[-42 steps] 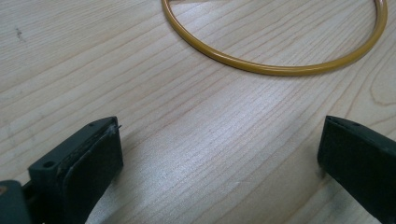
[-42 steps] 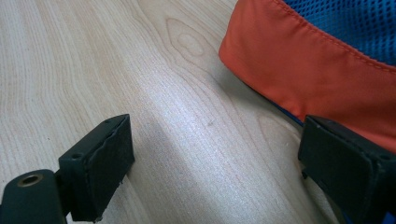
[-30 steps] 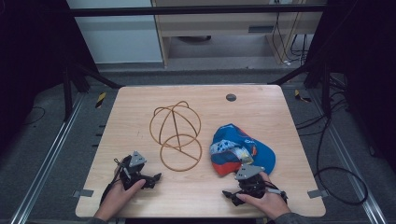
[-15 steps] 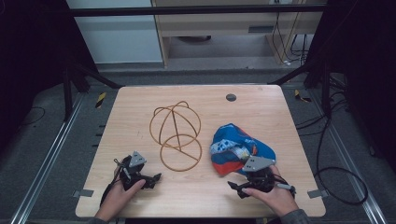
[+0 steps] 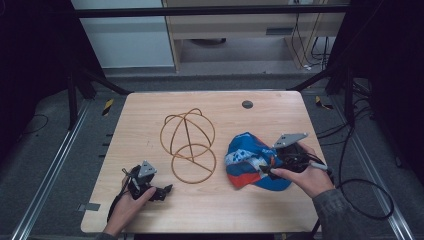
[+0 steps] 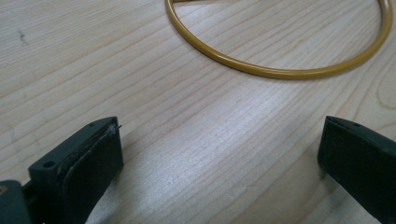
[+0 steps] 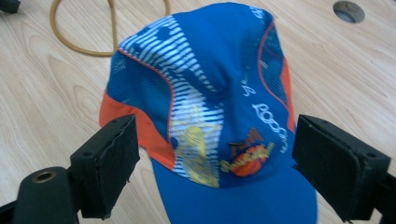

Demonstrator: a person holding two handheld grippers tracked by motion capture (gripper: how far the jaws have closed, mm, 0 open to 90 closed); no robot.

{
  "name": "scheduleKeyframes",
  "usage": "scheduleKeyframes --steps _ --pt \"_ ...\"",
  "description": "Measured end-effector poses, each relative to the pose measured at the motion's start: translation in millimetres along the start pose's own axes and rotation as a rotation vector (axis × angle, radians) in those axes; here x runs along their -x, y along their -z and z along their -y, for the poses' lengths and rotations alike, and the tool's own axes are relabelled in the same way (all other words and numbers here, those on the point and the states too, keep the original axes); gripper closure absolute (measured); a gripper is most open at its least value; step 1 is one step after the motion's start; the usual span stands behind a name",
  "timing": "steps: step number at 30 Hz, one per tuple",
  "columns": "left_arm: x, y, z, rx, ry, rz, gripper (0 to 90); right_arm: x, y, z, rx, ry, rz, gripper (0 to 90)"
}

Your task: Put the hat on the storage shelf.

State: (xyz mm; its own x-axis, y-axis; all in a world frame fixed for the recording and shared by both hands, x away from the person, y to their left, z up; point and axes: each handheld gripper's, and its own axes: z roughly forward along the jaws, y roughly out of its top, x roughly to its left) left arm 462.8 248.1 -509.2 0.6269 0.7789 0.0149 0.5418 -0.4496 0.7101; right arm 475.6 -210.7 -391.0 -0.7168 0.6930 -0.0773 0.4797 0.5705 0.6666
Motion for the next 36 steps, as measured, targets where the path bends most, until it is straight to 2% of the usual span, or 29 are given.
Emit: scheduleKeyframes --steps 2,5,9,12,17,18,19,20,22,23,24,26,30,36 --pt "0.4 -0.2 -0.2 0.0 0.002 -0.004 0.0 5.9 2.5 -5.4 -0.033 -0.019 -0.014 12.4" --pt "0.4 -0.7 -1.1 -0.003 0.006 -0.013 0.0 11.6 3.8 -13.3 -0.056 -0.005 -0.018 11.6" --pt "2.4 -1.1 -1.3 0.0 0.026 -0.036 0.0 17.6 -2.4 -29.5 -0.067 0.019 -0.084 8.1" --pt "1.3 -1.3 -1.4 0.0 0.037 -0.043 0.0 18.1 -6.5 -32.1 -0.064 0.029 -0.099 9.1" --pt "0.1 -1.8 -2.0 -0.001 0.037 -0.044 0.0 16.1 -9.7 -29.9 -0.059 0.015 -0.106 12.3" --pt "-0.3 -1.9 -2.0 -0.001 0.035 -0.042 0.0 13.7 -9.8 -29.4 -0.072 0.015 -0.125 13.5" --pt "-0.3 -1.9 -2.0 -0.001 0.035 -0.042 0.0 13.7 -9.8 -29.4 -0.072 0.015 -0.125 13.5" --pt "-0.1 -1.6 -1.8 -0.001 0.035 -0.043 0.0 10.8 -11.0 -29.4 -0.099 0.028 -0.122 13.9" --pt "-0.3 -1.1 -1.3 0.0 0.032 -0.041 0.0 9.7 -11.3 -29.9 -0.117 0.033 -0.12 14.1" --pt "-0.3 -1.1 -1.3 -0.001 0.031 -0.041 0.0 9.5 -11.6 -30.4 -0.118 0.047 -0.107 15.5" --pt "-0.6 -1.8 -1.9 -0.001 0.033 -0.039 0.0 9.2 -11.6 -31.9 -0.121 0.035 -0.096 16.0" --pt "-1.5 -2.3 -2.6 -0.001 0.026 -0.038 0.0 9.0 -11.3 -34.1 -0.11 0.046 -0.081 17.5" --pt "-2.3 -3.1 -3.1 0.001 0.026 -0.03 0.0 11.9 -12.9 -36.5 -0.101 0.038 -0.087 21.4" --pt "-2.2 -3.1 -3.1 0.0 0.025 -0.029 0.0 16.2 -24.4 -40.4 -0.145 0.071 -0.099 26.8"
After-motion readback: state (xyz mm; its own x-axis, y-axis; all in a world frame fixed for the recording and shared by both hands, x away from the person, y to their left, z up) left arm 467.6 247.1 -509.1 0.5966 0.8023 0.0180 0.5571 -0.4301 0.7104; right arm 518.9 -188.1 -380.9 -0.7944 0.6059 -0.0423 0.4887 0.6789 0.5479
